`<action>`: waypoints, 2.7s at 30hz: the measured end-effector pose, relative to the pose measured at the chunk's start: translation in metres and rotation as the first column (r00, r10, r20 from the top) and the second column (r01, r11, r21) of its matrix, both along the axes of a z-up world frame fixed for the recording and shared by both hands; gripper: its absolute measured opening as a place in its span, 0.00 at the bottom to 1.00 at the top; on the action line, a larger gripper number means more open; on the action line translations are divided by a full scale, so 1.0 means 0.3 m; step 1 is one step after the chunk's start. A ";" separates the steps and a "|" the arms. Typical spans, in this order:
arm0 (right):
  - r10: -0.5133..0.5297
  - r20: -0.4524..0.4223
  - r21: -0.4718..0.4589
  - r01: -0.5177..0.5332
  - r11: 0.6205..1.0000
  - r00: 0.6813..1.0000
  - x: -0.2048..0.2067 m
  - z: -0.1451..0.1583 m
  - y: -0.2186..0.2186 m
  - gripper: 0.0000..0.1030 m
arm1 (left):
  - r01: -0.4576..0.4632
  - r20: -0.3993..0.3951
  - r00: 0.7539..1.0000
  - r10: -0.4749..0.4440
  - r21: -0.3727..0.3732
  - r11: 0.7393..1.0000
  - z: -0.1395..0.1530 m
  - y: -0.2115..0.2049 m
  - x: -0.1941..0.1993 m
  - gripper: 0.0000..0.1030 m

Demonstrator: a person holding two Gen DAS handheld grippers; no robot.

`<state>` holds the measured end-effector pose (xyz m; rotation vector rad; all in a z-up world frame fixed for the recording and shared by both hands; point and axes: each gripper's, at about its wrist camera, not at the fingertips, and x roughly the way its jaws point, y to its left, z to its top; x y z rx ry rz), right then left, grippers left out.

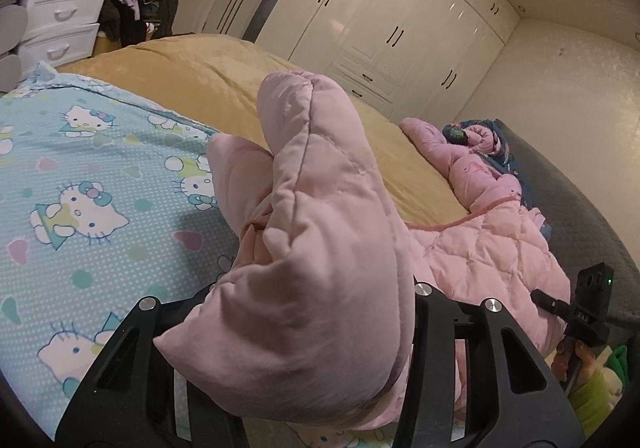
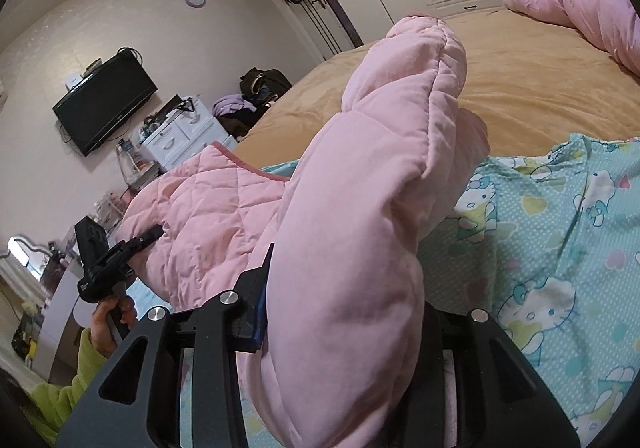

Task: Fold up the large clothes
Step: 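Fold the lifted coat bundle over onto itself with both tools, then lay the bundle down and open both tools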

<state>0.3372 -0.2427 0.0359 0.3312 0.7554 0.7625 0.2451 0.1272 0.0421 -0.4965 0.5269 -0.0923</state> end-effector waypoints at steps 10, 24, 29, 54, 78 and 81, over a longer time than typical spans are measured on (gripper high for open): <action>-0.005 -0.004 0.026 0.005 1.000 1.000 -0.069 -0.042 -0.064 0.35 | -0.005 0.025 1.000 0.005 0.005 1.000 0.021 -0.014 -0.070 0.36; -0.013 -0.039 0.080 0.016 0.997 0.999 -0.101 -0.088 -0.147 0.35 | 0.004 0.033 0.999 -0.004 0.012 1.000 0.004 -0.024 -0.171 0.36; -0.021 -0.054 0.092 0.026 0.995 0.998 -0.122 -0.101 -0.165 0.35 | 0.006 0.031 1.000 -0.007 0.014 1.000 -0.004 -0.029 -0.205 0.37; -0.215 -0.247 0.011 0.224 0.974 0.945 -0.084 -0.267 -0.274 0.35 | -0.060 -0.101 0.993 0.067 0.065 0.996 -0.112 0.008 -0.176 0.39; -0.422 -0.016 -0.213 0.409 0.887 0.906 -0.255 -0.072 -0.313 0.96 | -0.202 -0.141 0.957 0.252 0.296 0.933 -0.073 -0.005 -0.213 0.91; -0.401 0.050 -0.192 0.403 0.895 0.915 -0.331 0.011 -0.300 0.96 | -0.207 -0.088 0.966 0.243 0.297 0.932 -0.014 -0.019 -0.263 0.91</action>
